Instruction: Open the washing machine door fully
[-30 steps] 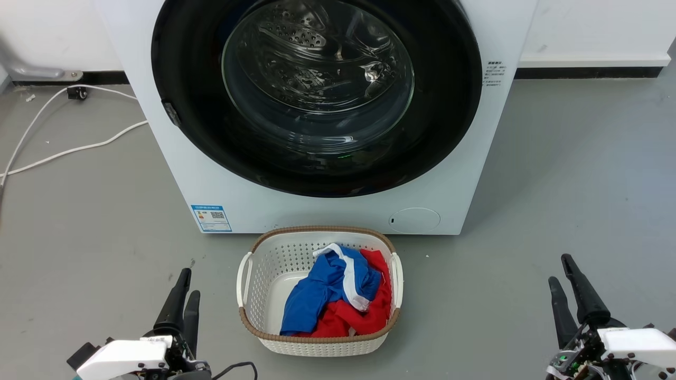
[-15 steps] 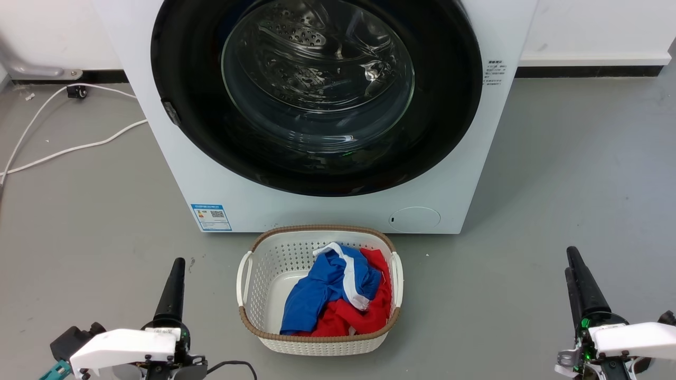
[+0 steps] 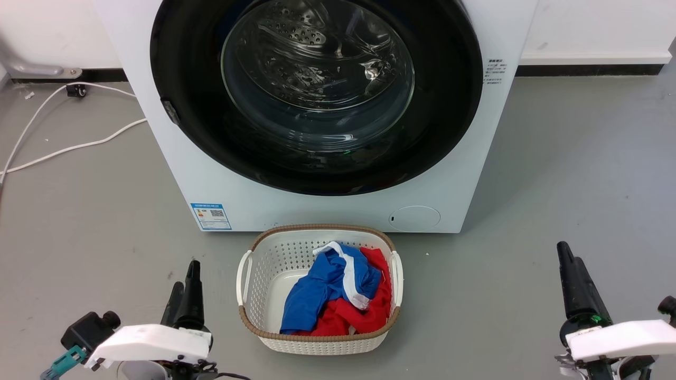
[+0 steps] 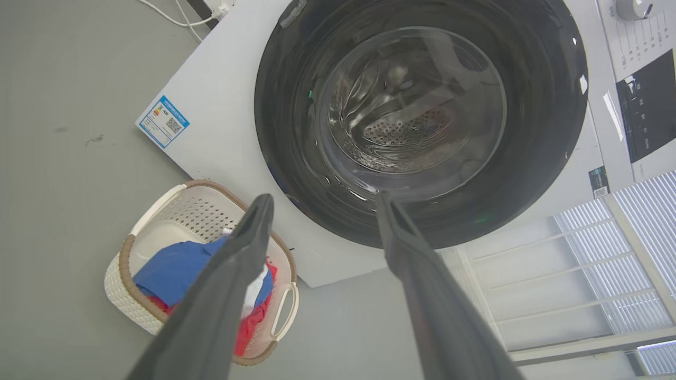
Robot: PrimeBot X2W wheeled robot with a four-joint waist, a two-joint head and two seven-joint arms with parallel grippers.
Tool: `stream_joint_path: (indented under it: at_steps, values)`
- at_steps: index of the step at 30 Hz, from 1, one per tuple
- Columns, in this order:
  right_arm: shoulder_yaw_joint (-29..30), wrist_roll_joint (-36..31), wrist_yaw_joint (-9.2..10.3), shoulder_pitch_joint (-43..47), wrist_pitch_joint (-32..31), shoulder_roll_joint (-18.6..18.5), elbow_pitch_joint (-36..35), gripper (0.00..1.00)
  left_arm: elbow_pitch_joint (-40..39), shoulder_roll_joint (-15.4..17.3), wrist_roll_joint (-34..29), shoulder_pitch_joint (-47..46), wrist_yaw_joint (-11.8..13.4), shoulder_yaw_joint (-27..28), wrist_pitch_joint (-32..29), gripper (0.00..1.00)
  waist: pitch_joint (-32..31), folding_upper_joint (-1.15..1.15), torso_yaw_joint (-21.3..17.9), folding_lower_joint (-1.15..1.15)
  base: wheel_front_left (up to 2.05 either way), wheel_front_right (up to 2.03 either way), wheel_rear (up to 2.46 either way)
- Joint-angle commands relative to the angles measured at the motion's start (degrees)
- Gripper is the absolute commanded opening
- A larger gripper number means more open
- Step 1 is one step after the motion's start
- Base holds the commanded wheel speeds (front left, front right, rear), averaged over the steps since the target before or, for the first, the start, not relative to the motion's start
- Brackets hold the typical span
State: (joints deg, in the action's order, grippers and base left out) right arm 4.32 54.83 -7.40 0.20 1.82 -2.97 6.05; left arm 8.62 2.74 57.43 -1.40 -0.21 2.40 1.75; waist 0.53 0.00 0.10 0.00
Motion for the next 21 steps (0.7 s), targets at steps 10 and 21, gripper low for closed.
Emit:
stream_joint_path:
  at_steps: [10,21]
  values:
    - [-1.3,-14.7,-0.1,0.8,2.4,-0.1,-4.0,1.0,-2.0,1.3,-11.2,0.3,3.1,-2.5,2.3,1.0,0.0,0.0,0.1,0.0,0.0,0.0,0.0]
    - [-1.7,-24.5,-0.11,2.2,4.4,0.0,-5.9,1.0,-3.1,2.5,-19.7,0.5,6.0,-5.6,4.4,1.0,0.1,0.0,0.4,0.0,0.0,0.0,0.0]
